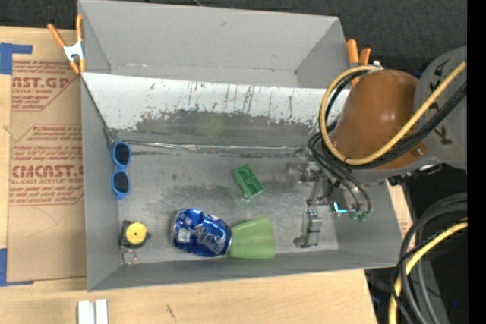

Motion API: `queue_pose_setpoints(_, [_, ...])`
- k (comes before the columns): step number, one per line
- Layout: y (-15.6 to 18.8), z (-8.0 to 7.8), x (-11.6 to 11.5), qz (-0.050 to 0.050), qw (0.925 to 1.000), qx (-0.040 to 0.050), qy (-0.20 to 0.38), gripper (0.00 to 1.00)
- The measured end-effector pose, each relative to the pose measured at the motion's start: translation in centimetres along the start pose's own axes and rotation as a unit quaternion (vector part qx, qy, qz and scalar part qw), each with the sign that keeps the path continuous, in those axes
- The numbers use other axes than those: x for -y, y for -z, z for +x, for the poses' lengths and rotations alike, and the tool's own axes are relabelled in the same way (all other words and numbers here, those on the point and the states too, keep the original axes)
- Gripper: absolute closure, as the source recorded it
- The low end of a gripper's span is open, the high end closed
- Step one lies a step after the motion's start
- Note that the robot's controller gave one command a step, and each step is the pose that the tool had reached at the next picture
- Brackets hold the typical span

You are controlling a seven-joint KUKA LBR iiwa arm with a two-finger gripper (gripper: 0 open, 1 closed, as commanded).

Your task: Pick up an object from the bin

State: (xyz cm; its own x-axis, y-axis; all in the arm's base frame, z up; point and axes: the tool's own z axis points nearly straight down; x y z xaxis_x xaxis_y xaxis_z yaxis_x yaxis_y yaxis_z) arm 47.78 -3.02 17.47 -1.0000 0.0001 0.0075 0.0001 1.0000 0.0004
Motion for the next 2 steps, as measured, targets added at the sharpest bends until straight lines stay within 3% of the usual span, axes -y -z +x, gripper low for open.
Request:
queue_pose_setpoints(1, [0.8, -2.2, -5.7, 0.0, 0.9969, 0.0052, 0.079, 0.0])
queue_pose_setpoints(2, [-10.5, -0.8, -7.1, 0.0, 0.9951, 0.0107, 0.099, 0.0])
